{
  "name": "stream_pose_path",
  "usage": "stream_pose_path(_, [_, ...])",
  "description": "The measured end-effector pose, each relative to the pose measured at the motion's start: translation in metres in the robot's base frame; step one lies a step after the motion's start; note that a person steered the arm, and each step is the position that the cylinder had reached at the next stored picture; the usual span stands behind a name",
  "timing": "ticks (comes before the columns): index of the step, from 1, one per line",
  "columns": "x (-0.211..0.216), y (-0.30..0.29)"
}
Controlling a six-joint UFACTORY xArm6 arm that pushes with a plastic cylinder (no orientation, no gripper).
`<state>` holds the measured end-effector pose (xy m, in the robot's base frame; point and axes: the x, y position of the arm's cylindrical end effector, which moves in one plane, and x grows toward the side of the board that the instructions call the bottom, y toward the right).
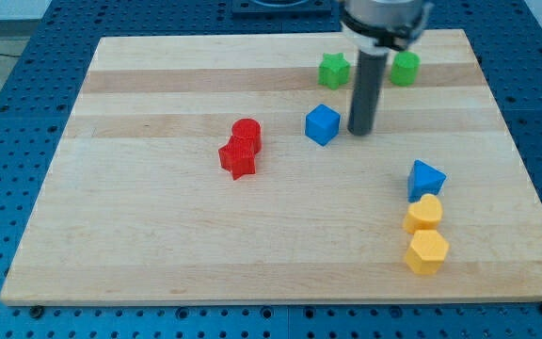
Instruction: Place the blue cube left to the green star
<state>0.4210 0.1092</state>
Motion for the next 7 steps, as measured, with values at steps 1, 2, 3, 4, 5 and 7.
stream_pose_path(1, [0.012,-0.021])
stream_pose_path(2, [-0.011,-0.048])
stream_pose_path(3, [-0.033,-0.087])
stream_pose_path(4, [-0.054,-0.103])
stream_pose_path(5, [-0.07,-0.103])
stream_pose_path(7, [-0.09,-0.103])
